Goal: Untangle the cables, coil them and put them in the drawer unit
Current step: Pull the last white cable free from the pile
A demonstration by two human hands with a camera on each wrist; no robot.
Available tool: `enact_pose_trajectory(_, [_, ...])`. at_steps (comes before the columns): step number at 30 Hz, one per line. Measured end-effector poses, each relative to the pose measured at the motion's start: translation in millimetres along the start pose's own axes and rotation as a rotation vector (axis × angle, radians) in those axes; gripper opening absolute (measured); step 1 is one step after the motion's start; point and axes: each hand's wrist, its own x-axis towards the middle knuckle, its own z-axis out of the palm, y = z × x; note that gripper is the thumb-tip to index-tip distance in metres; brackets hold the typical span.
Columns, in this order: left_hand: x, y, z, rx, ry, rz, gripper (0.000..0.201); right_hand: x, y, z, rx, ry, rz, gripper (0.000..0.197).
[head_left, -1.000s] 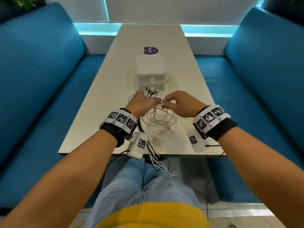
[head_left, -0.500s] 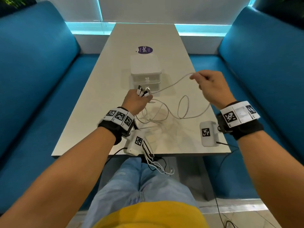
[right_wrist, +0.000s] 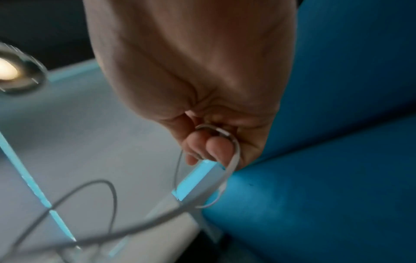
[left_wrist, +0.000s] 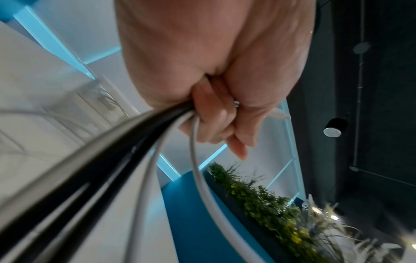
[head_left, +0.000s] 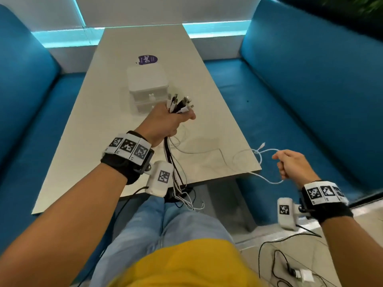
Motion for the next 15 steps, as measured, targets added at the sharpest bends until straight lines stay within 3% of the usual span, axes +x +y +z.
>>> enact_pose_trajectory(3, [-2, 11, 32, -0.04, -0.097, 0.044, 0.031, -9, 48, -2, -0.014, -0.02, 0.24, 0.016])
enact_pose_trajectory(5, [-4, 15, 55, -0.022, -0.17, 0.058, 0.039, -11, 70, -5, -0.073, -0.035, 0.33, 0.029])
enact_pose_trajectory(8, [-9, 18, 88, 0.004, -0.263, 0.069, 0.039, -14, 74, -14, -0.302, -0.003, 0.214, 0.046])
enact_pose_trajectory(12, [-13, 17, 123, 0.001, -0.343, 0.033, 0.04, -41, 43, -2, 0.084, -0.188, 0.042, 0.022])
enact_pose_trajectory(15, [-15, 20, 137, -0.023, -0.371, -0.003, 0.042, -60, 36, 17, 0.072, -0.358, -0.057, 0.025])
